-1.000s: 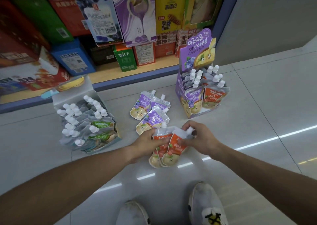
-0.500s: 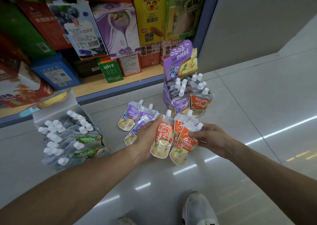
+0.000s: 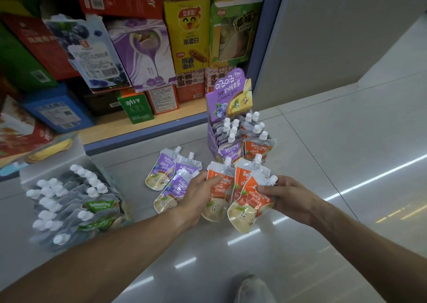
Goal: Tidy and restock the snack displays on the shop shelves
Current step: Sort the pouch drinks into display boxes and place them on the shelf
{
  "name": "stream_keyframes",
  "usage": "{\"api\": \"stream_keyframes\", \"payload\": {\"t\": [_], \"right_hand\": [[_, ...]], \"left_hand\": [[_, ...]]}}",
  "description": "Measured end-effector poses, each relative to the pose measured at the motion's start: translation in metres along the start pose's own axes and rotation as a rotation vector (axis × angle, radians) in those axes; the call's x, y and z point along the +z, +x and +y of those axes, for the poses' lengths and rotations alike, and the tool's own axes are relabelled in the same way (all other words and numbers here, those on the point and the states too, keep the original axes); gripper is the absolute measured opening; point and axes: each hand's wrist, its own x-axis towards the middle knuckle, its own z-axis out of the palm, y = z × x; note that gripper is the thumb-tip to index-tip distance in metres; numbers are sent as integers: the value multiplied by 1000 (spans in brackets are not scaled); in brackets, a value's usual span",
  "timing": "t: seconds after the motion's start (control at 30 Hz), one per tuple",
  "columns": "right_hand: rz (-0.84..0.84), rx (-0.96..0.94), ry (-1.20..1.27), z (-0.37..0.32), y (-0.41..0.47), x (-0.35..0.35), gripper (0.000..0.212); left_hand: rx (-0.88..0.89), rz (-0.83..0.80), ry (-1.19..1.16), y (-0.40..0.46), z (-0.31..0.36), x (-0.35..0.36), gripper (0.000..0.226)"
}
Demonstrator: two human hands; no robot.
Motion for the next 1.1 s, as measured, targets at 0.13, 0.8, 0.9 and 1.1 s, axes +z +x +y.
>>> {"api": "stream_keyframes", "payload": {"t": [0.13,0.8,0.9,1.1], "right_hand": [[195,-257,-180,-16,9,6,37],[609,-777,-1021,-25,47,-16,46],[628,-787,-1057,-23,52,-13,52],[725,-667,-881,-24,63,-17,54]], "left_hand": [[71,-312,-16,-1,15,24,27],[765,161,603,69,8,77,58],[756,206,643,73,6,76,58],[670,202,682,83,0,71,53]]}}
